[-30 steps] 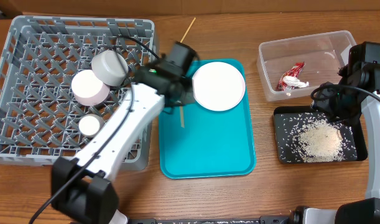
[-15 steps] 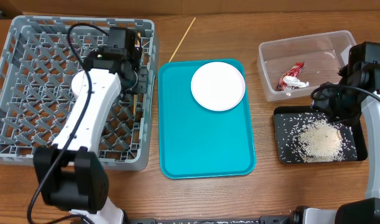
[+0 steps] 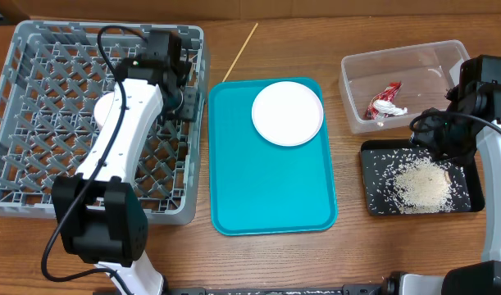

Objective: Sort waste into correct bins and load items into the dishwasher

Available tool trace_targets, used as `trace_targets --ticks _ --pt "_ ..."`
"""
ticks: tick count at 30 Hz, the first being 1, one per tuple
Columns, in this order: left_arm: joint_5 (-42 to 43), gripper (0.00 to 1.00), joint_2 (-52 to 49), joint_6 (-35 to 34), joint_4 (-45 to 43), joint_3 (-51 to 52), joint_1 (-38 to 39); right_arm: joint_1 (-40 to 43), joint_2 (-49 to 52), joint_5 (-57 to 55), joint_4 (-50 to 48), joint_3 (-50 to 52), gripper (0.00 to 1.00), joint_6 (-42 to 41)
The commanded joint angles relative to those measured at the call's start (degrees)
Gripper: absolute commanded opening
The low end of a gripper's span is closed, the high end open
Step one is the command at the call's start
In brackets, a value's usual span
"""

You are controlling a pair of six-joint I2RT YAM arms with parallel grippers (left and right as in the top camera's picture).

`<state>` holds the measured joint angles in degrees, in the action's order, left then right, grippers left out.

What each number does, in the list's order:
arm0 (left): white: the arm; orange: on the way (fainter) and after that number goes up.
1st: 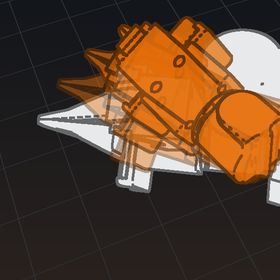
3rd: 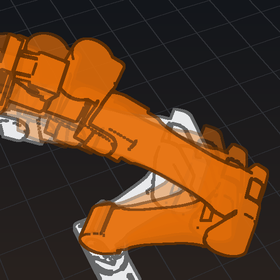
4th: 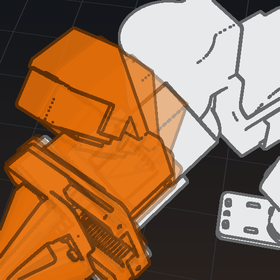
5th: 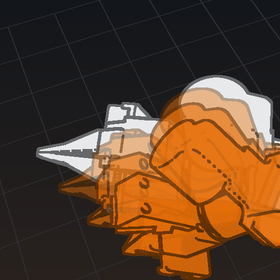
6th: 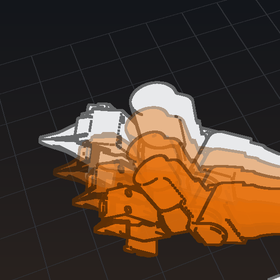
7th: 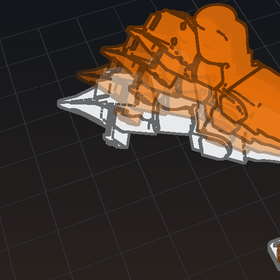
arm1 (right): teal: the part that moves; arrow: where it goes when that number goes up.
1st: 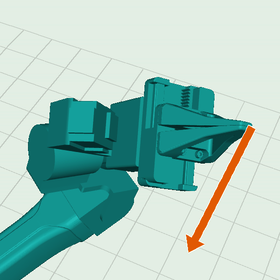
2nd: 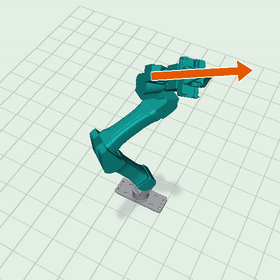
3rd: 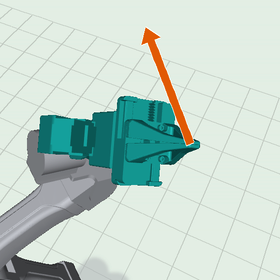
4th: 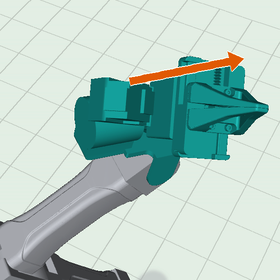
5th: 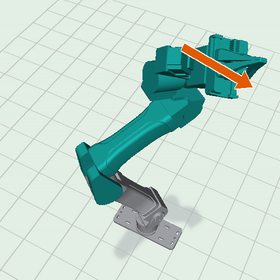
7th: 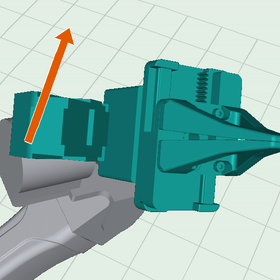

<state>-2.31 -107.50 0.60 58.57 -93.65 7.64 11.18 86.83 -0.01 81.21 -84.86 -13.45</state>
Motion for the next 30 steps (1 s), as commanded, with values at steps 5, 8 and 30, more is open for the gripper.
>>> trace_targets --ticks 5,8,30 --pt "3.6 0.91 2.8 1.1 -11.2 -8.2 4.3 0.1 -1.2 -0.3 -0.3 -1.4 0.61 0.1" --pt "3.6 0.96 1.3 1.2 -16.9 -8.2 5.5 0.1 -1.2 -0.3 -0.3 -1.4 0.61 0.1" --pt "5.8 0.99 -24.7 2.0 -15.4 -36.1 6.6 0.1 -1.2 0.1 -0.3 -1.4 0.61 0.1"
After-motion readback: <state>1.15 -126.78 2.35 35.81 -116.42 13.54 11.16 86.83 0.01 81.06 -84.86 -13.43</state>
